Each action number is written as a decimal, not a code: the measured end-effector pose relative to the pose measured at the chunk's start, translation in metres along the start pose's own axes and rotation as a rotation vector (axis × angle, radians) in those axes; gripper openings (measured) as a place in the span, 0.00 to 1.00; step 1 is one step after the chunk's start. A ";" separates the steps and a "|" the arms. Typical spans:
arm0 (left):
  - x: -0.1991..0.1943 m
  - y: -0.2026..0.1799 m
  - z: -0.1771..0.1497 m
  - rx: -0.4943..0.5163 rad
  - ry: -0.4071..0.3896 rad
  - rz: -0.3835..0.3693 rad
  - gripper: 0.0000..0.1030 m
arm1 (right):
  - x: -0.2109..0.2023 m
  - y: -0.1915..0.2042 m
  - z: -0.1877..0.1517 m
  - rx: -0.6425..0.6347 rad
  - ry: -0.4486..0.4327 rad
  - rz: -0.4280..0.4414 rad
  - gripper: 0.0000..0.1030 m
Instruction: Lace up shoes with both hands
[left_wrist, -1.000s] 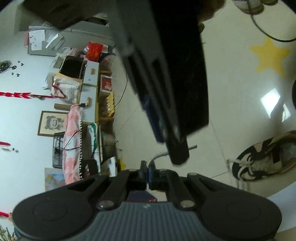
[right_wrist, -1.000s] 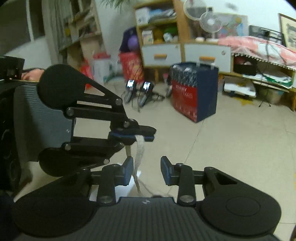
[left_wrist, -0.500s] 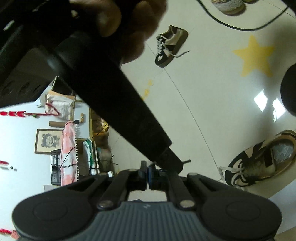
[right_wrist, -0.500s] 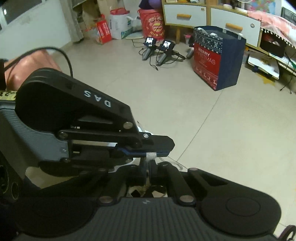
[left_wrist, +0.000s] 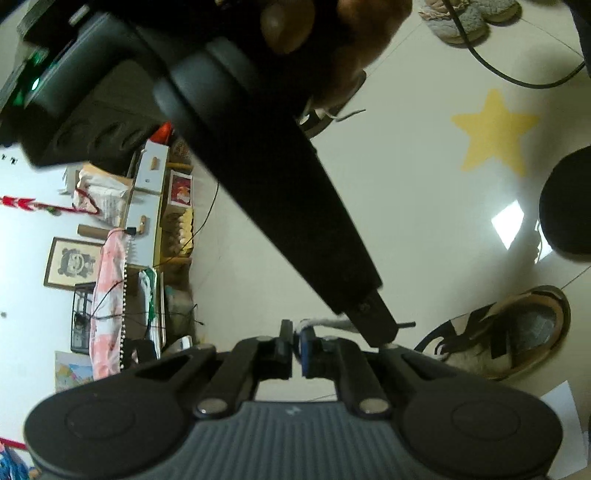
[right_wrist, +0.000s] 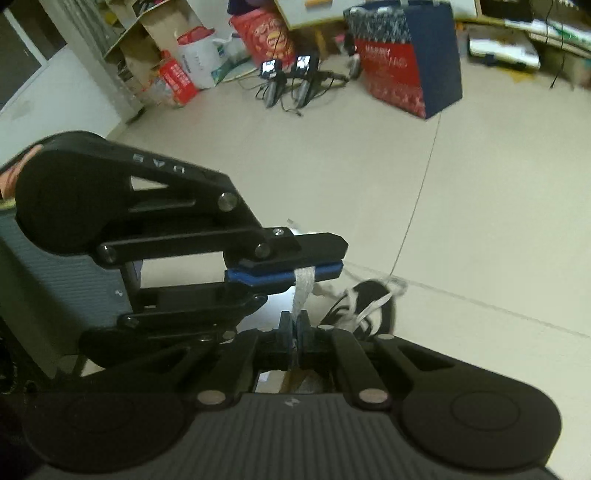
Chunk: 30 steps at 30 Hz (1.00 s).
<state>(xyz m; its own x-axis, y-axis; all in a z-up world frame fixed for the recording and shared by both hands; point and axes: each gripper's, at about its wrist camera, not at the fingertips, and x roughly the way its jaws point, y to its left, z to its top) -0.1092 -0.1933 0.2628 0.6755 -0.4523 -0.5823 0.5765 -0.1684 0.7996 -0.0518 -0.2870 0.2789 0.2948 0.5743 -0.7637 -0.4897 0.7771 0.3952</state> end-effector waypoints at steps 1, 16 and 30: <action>-0.001 0.002 -0.002 -0.020 0.001 0.004 0.08 | -0.003 0.000 0.001 0.001 -0.008 -0.001 0.02; 0.000 0.005 -0.042 -0.276 0.106 0.067 0.14 | -0.023 -0.001 0.014 0.031 -0.139 0.006 0.02; 0.039 0.002 -0.095 -0.613 0.291 0.295 0.14 | -0.070 -0.037 0.002 0.164 -0.362 -0.070 0.02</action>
<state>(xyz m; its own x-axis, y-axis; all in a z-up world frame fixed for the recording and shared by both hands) -0.0380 -0.1280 0.2278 0.8876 -0.1386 -0.4393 0.4479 0.4824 0.7528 -0.0527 -0.3553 0.3191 0.6069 0.5496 -0.5741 -0.3298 0.8314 0.4472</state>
